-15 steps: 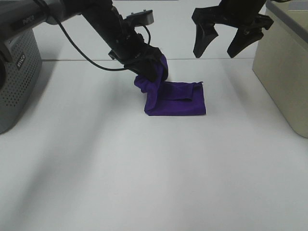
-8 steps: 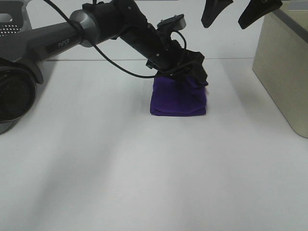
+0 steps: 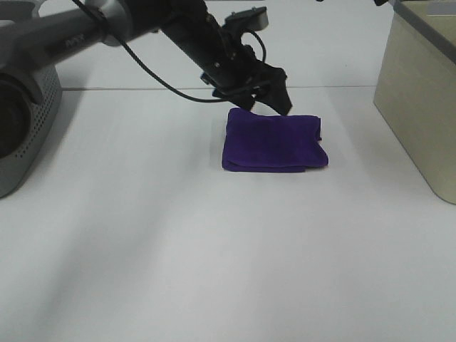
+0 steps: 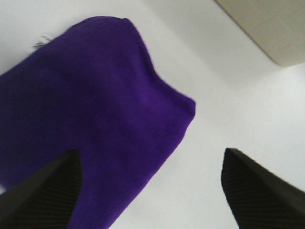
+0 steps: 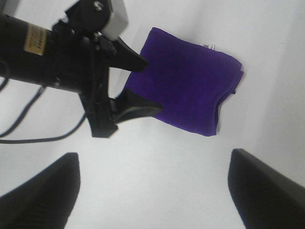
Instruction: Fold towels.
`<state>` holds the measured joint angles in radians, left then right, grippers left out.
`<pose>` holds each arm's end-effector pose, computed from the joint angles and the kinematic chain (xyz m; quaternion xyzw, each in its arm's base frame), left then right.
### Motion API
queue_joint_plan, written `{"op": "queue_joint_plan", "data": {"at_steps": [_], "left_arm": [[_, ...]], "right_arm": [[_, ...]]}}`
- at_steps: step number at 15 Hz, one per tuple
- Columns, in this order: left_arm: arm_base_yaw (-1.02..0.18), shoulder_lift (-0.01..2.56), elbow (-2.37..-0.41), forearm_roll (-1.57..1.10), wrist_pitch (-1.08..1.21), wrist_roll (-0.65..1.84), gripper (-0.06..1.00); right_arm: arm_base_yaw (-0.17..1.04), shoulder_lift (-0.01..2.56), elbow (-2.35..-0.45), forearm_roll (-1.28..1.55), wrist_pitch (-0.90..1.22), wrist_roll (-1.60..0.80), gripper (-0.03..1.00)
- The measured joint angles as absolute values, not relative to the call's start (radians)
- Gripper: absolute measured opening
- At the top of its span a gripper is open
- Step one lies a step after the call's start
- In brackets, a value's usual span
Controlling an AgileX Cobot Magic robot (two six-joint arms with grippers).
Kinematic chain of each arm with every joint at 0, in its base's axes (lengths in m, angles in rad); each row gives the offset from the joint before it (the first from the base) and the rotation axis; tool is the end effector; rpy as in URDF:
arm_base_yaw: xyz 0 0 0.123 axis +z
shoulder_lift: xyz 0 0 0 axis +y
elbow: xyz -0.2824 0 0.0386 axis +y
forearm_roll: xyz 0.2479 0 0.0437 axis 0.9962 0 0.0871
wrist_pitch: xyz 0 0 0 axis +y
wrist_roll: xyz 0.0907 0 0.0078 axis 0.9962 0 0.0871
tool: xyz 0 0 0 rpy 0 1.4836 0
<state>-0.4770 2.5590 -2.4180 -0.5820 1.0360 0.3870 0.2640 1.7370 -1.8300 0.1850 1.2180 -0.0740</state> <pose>0.4700 -0.2914 0.1867 0.3140 0.8798 -0.2846 0.2156 0.3564 0.1126 0.3846 -0.1537 0.9482 0.1165 0.2523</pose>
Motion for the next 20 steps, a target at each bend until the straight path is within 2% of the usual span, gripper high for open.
{"op": "queue_joint_plan", "data": {"at_steps": [3, 7, 9, 12, 15, 20], "left_arm": [[-0.411, 2.452, -2.423, -0.365, 1.192, 0.290, 0.74], [-0.387, 2.322, -2.360, -0.101, 1.210, 0.133, 0.74], [-0.387, 2.111, -2.152, -0.014, 1.210, 0.085, 0.74], [-0.387, 1.835, -1.872, 0.021, 1.210, 0.044, 0.75], [-0.387, 1.445, -1.549, 0.021, 1.180, -0.021, 0.75], [-0.387, 0.744, -1.048, 0.011, 1.149, -0.034, 0.75]], "right_arm": [[0.264, 1.608, -1.727, 0.164, 1.218, -0.022, 0.83], [0.264, 1.322, -1.488, 0.109, 1.219, 0.068, 0.83], [0.264, 1.092, -1.339, 0.086, 1.220, 0.088, 0.83], [0.264, 0.860, -1.239, 0.084, 1.220, 0.079, 0.83], [0.264, 0.595, -1.134, 0.095, 1.221, 0.049, 0.83], [0.264, 0.303, -0.940, 0.113, 1.222, 0.020, 0.83]]}}
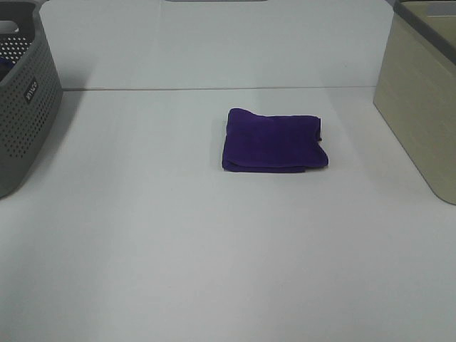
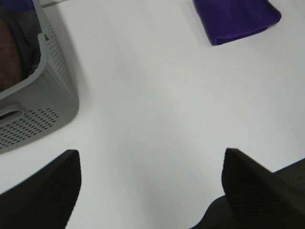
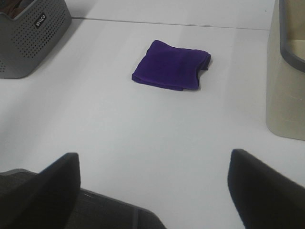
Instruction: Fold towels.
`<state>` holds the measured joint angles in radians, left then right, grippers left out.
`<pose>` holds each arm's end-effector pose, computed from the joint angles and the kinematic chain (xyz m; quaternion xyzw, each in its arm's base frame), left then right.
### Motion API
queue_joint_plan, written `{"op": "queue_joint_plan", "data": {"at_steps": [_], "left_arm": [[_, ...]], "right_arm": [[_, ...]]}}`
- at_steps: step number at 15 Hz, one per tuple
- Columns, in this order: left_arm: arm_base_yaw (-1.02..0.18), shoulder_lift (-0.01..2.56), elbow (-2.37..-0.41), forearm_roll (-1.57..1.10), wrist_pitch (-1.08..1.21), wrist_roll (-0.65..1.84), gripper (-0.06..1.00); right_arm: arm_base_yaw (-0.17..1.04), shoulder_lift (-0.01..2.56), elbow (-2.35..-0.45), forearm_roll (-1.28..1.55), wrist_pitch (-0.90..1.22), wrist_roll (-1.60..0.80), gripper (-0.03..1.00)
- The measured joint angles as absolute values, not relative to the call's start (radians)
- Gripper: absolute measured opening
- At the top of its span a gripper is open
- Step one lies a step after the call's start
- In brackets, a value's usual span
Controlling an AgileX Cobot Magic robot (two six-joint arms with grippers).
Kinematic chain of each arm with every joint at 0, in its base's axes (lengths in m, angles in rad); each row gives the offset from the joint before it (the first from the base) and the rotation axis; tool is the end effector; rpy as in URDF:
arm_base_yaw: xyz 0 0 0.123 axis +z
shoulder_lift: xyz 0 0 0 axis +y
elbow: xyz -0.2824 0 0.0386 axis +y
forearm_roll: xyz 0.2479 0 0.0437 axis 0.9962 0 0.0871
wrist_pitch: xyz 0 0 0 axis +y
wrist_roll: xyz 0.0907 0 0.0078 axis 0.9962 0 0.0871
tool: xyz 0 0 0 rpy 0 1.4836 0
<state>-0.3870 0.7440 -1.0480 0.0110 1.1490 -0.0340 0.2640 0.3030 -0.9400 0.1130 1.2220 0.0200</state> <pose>0.1002 -0.0399 0.3959 0.1614 0.9042 -0.0772 0.3878 -0.0075 0.0080 0.3835 -0.1149 0.8505 0.1271 0.4973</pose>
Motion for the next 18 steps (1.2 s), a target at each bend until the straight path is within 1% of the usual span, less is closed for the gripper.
{"op": "queue_joint_plan", "data": {"at_steps": [3, 7, 10, 11, 13, 18], "left_arm": [[-0.387, 0.397, -0.891, -0.014, 1.210, -0.005, 0.75], [-0.387, 0.099, -0.750, -0.014, 1.215, 0.061, 0.75], [-0.387, -0.004, -0.648, -0.018, 1.222, 0.080, 0.75], [-0.387, -0.005, -0.560, -0.061, 1.189, 0.113, 0.75], [-0.387, -0.006, -0.522, -0.081, 1.080, 0.124, 0.75], [-0.387, -0.006, -0.507, -0.069, 1.056, 0.113, 0.75]], "right_arm": [[0.264, 0.182, -0.836, 0.130, 1.222, -0.039, 0.83], [0.264, 0.019, -0.694, 0.131, 1.222, -0.068, 0.83], [0.264, -0.005, -0.613, 0.137, 1.212, -0.071, 0.81], [0.264, -0.005, -0.552, 0.148, 1.150, -0.076, 0.75], [0.264, -0.005, -0.511, 0.161, 1.086, -0.077, 0.72], [0.264, -0.005, -0.508, 0.147, 1.069, -0.077, 0.72]]}}
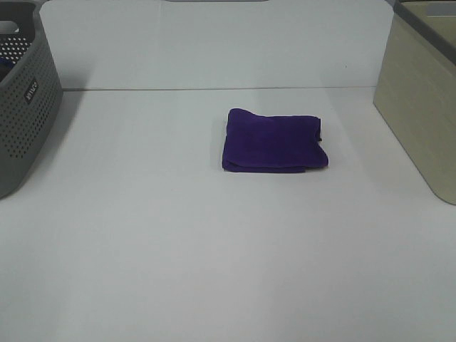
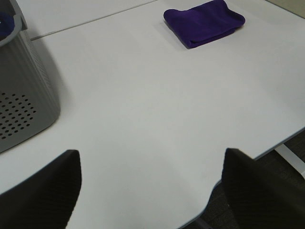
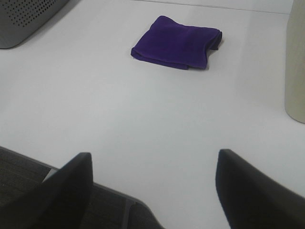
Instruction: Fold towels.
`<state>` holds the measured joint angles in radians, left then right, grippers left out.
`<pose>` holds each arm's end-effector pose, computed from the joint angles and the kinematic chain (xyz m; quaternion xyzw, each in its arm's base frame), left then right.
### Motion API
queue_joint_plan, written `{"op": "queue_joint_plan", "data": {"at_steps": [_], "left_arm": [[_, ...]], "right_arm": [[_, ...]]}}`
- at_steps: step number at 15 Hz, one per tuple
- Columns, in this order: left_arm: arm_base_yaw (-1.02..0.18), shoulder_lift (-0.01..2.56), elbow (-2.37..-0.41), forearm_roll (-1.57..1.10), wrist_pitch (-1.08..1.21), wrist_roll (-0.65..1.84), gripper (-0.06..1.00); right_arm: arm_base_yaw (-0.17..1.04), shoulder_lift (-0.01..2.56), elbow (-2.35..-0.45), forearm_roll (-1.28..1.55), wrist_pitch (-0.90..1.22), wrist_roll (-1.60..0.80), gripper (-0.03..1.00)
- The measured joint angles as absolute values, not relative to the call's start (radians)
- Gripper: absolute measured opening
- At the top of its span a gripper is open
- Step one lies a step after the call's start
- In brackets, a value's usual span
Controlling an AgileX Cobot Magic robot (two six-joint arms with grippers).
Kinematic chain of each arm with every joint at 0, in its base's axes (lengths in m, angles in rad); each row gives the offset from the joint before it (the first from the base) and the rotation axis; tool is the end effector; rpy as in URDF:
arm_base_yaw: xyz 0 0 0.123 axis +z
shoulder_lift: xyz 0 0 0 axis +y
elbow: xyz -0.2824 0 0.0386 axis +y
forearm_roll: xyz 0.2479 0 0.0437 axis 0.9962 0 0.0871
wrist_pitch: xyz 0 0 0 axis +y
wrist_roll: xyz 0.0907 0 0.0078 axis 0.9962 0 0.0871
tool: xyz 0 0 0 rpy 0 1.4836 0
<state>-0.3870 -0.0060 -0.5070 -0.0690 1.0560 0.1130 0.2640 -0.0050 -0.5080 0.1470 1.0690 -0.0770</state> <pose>-0.0081 -0.0026 0.2796 0.2112 0.8213 -0.1064 0.5191 -0.0102 0.0094 0.2794 -0.1477 0.8368 0.1218 0.5130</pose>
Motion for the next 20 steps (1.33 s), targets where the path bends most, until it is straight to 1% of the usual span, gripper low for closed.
{"op": "queue_joint_plan", "data": {"at_steps": [2, 3, 6, 7, 9, 15, 16, 18, 20], "left_arm": [[-0.378, -0.006, -0.507, -0.069, 1.055, 0.113, 0.75], [-0.268, -0.006, -0.507, -0.069, 1.055, 0.113, 0.75], [0.037, -0.006, -0.507, -0.067, 1.054, 0.113, 0.75], [0.102, -0.006, -0.507, -0.067, 1.054, 0.113, 0.75], [0.162, -0.006, -0.507, -0.067, 1.054, 0.113, 0.75], [0.175, -0.006, -0.507, -0.067, 1.053, 0.113, 0.75], [0.175, -0.006, -0.507, -0.067, 1.053, 0.113, 0.75], [0.175, -0.006, -0.507, -0.067, 1.053, 0.113, 0.75], [0.175, -0.006, -0.507, -0.067, 1.053, 0.113, 0.75]], "right_arm": [[0.264, -0.005, -0.508, 0.147, 1.069, -0.077, 0.72], [0.242, -0.005, -0.508, 0.148, 1.069, -0.076, 0.72], [0.076, -0.005, -0.508, 0.148, 1.069, -0.076, 0.72], [0.026, -0.005, -0.508, 0.148, 1.069, -0.076, 0.72], [-0.017, -0.005, -0.508, 0.148, 1.069, -0.076, 0.72], [-0.023, -0.005, -0.508, 0.155, 1.069, -0.076, 0.72], [-0.023, -0.005, -0.508, 0.152, 1.069, -0.078, 0.75], [-0.023, -0.005, -0.508, 0.147, 1.069, -0.078, 0.91], [-0.023, -0.005, -0.508, 0.147, 1.069, -0.078, 0.95]]}}
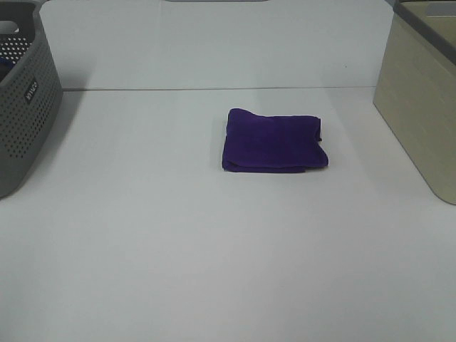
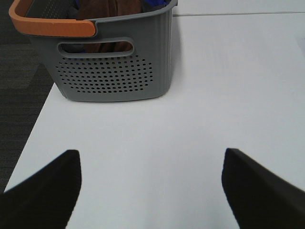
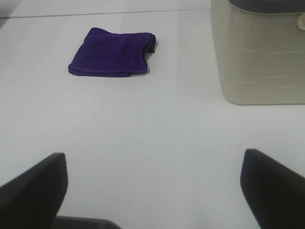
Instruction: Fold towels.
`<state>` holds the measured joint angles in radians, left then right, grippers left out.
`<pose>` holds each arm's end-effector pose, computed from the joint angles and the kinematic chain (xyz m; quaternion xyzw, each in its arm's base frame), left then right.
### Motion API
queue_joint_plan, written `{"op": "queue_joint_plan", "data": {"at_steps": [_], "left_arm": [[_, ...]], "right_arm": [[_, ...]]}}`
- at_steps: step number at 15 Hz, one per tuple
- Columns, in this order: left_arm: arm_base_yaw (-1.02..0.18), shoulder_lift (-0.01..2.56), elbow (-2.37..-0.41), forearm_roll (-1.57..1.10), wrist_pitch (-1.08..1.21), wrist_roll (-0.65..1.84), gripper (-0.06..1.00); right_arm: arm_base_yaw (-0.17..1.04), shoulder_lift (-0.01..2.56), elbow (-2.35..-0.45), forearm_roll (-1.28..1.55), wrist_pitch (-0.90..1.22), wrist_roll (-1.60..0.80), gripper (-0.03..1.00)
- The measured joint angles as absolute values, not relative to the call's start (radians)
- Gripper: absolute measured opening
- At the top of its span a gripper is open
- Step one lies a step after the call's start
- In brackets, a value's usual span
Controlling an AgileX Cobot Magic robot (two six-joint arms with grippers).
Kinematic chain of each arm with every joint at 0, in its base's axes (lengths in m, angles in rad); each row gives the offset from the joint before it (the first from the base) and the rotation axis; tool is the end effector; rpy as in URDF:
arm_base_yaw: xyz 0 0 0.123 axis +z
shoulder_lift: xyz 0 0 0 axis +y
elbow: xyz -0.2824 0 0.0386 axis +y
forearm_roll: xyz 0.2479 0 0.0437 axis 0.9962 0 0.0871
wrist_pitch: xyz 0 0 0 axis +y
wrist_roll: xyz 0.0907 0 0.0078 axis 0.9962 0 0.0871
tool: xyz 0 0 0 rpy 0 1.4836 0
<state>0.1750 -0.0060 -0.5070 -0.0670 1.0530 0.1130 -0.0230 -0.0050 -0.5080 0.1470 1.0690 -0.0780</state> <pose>-0.0054 -0.0063 0.2799 -0.0249 0.8469 0.0429 0.5294 -0.0071 0.0119 0.2794 -0.0270 0.8493 0.0469 0.5252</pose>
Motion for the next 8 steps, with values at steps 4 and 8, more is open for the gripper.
{"op": "queue_joint_plan", "data": {"at_steps": [4, 8], "left_arm": [[0.175, -0.006, -0.507, -0.067, 1.053, 0.113, 0.75], [0.175, -0.006, -0.507, -0.067, 1.053, 0.113, 0.75]], "right_arm": [[-0.023, -0.005, -0.508, 0.131, 1.069, -0.078, 0.96], [-0.023, -0.005, -0.508, 0.129, 1.069, -0.078, 0.96]]}}
